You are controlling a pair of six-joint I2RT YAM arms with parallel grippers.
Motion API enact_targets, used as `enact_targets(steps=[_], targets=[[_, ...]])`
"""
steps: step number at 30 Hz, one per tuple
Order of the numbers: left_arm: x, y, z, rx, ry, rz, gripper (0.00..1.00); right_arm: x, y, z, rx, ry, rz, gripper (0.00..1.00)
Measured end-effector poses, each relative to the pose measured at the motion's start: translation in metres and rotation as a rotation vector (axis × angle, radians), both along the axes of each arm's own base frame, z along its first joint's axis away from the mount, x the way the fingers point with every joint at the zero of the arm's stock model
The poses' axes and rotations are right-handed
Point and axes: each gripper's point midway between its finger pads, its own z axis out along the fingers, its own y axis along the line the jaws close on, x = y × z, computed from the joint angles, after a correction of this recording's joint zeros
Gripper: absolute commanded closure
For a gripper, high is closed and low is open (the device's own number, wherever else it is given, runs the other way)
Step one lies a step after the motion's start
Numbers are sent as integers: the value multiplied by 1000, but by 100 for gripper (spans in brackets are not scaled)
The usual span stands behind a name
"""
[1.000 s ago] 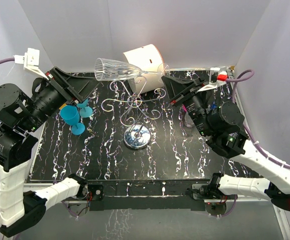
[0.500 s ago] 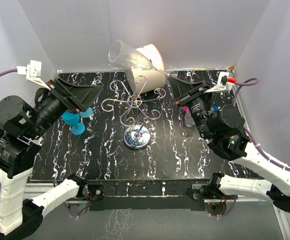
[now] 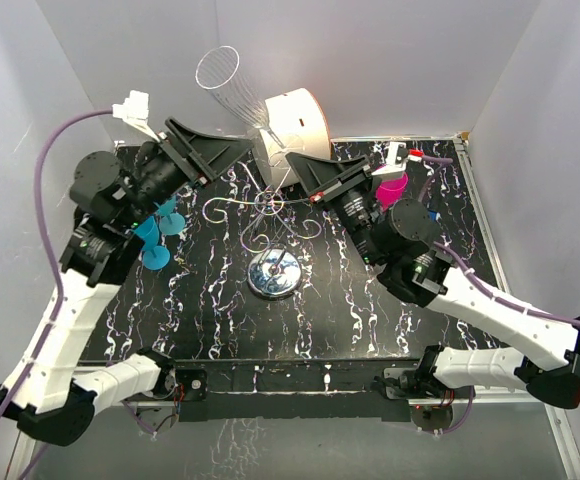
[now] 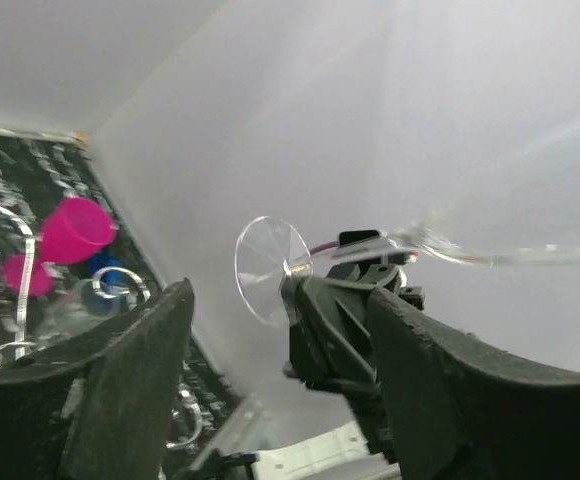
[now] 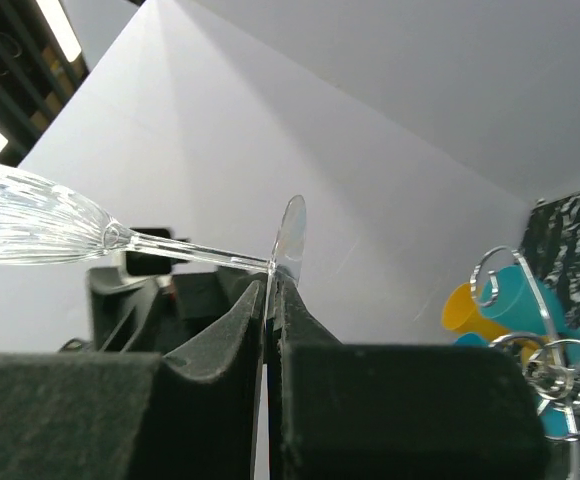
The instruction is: Take the wine glass off the wine glass rack
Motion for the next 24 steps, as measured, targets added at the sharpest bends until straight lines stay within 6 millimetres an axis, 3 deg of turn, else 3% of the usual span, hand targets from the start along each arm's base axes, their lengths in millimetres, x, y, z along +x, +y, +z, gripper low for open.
enact_targets(steps=[9, 15, 24], targets=[[27, -37, -25, -224, 188, -160, 46, -11, 27, 16, 120, -35, 152, 100], [15, -34, -6, -317, 158, -210, 56, -13, 29, 25, 175, -48, 186, 100], [-6, -28, 8, -370, 132, -266, 72, -9, 25, 31, 206, -64, 175, 100]])
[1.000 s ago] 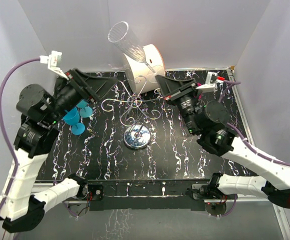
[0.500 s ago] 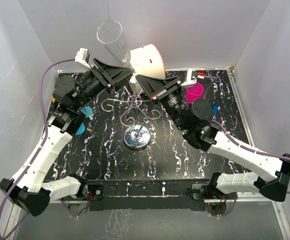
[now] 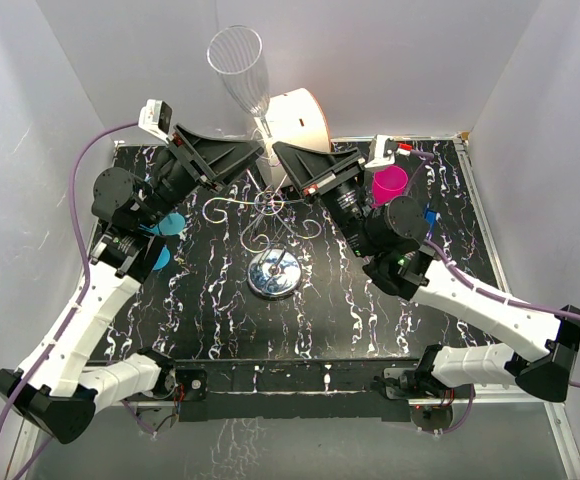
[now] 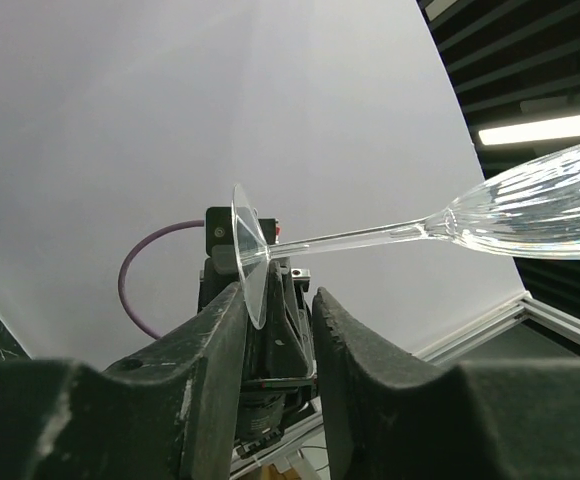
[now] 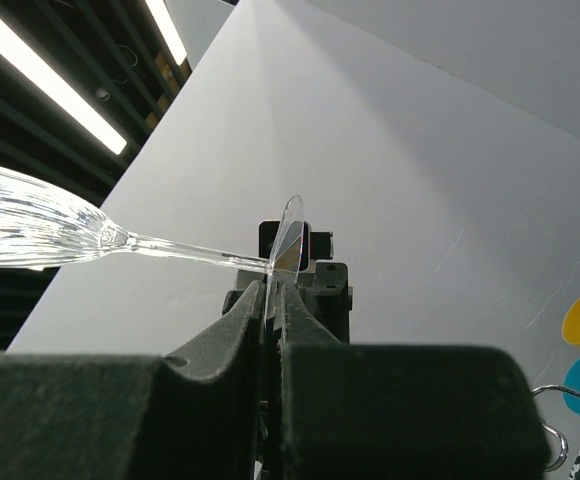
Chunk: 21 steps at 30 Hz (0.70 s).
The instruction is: Take the wine glass off the wine glass rack
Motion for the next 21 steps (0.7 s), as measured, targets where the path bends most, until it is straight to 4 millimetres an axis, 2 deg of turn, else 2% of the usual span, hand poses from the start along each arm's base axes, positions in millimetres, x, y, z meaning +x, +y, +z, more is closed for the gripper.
enact_targets(steps=[3, 9, 16, 18, 21], targets=[[-1, 0, 2, -8, -1, -9, 73, 3, 1, -1, 3, 4, -1, 100], [0, -2, 1, -13, 6, -22, 88, 4, 1, 1, 20, 2, 6, 100], [3, -4, -3, -6, 18, -22, 98, 4, 1, 1, 19, -1, 11, 100], [3, -4, -3, -5, 18, -21, 95, 5, 2, -2, 15, 1, 11, 100], [6, -5, -7, 2, 30, -16, 81, 6, 2, -6, 12, 5, 8, 100]])
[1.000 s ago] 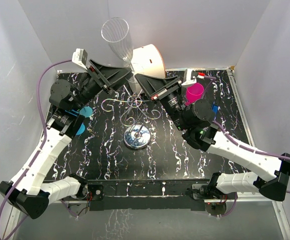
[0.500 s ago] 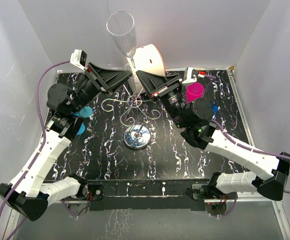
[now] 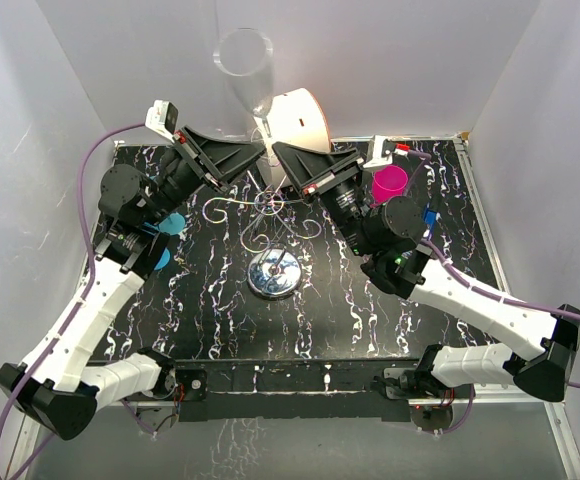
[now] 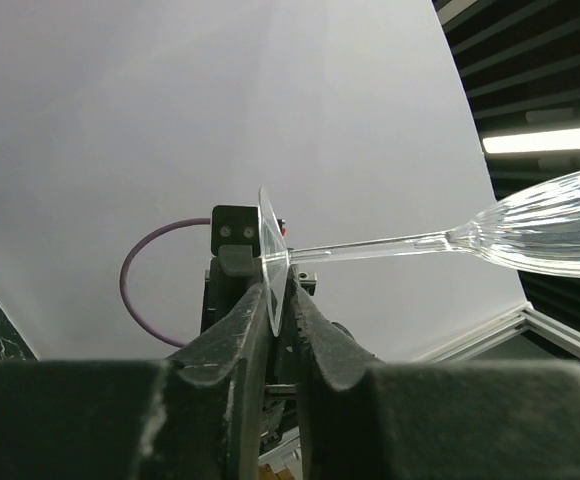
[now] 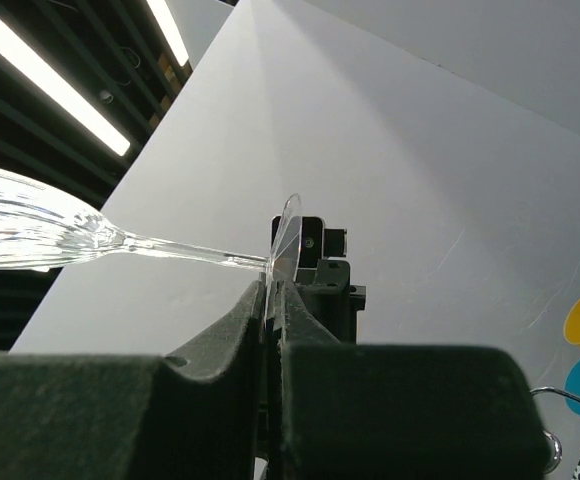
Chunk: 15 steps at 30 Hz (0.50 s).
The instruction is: Take the wine glass off the wine glass rack
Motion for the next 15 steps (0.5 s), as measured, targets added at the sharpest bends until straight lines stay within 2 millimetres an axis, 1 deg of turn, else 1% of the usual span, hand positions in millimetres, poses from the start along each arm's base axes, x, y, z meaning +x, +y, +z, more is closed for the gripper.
enact_targets(steps=[2, 5, 11, 13, 14, 15], targets=[[3, -1, -4, 3, 11, 2, 78, 1, 1, -3, -10, 2, -2, 100], [6, -2, -9, 6, 29, 3, 78, 2, 3, -8, -36, 9, -3, 100], [8, -3, -11, 9, 40, 5, 98, 2, 4, -12, -50, 5, -5, 100], [8, -3, -10, 7, 41, 5, 100, 3, 5, -13, -52, 6, -6, 100], [8, -2, -10, 7, 41, 6, 100, 3, 5, -15, -53, 8, -6, 98], [7, -2, -10, 6, 42, 6, 100, 3, 5, -15, -53, 10, -6, 91]])
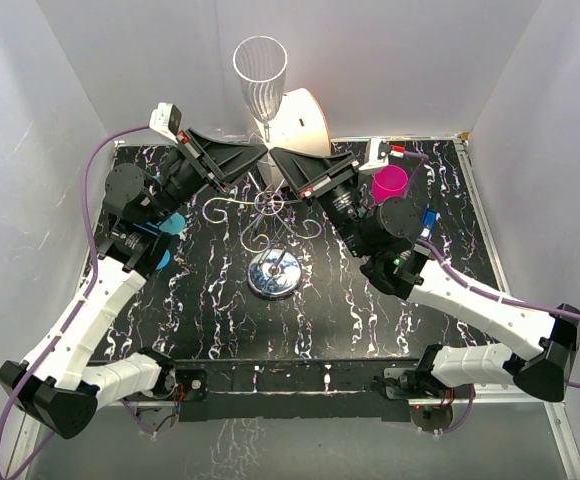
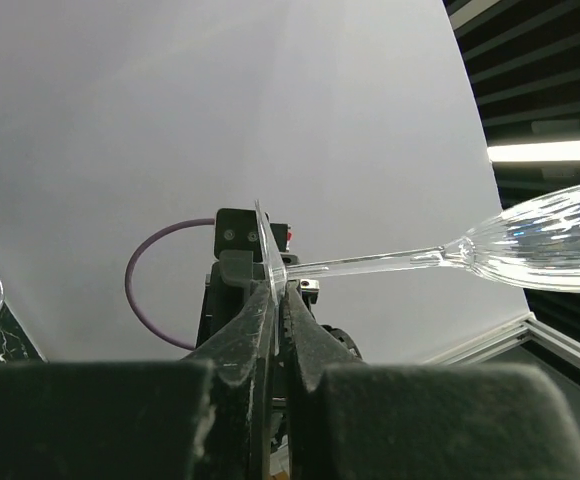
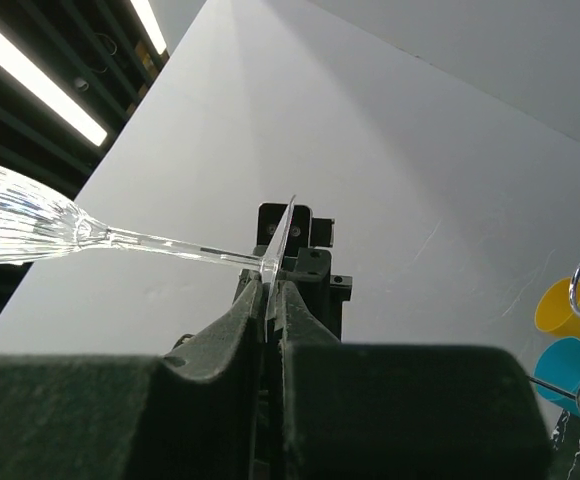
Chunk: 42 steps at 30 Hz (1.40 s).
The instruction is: Take the wine glass off the wine glass rack
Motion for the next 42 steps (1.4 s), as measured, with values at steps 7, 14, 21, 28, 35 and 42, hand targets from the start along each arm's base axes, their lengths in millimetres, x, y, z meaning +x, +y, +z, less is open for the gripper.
enact_targets(steps=[7, 14, 21, 28, 35, 42], targets=[[1, 0, -4, 20, -4, 13, 100, 2, -3, -26, -78, 12, -31, 42], [8, 4, -23, 107, 25, 76, 100, -4, -41, -77, -396, -31, -179, 28], [10, 12, -24, 232, -21, 155, 100, -13, -82, -33, -788, -235, -324, 11], [13, 24, -31, 378, -53, 232, 100, -37, -118, 41, -833, -398, -392, 2], [14, 43, -39, 539, -97, 325, 100, -55, -115, 72, -755, -452, -328, 7], [5, 62, -56, 722, -197, 369, 100, -54, -107, 75, -746, -390, -273, 24]])
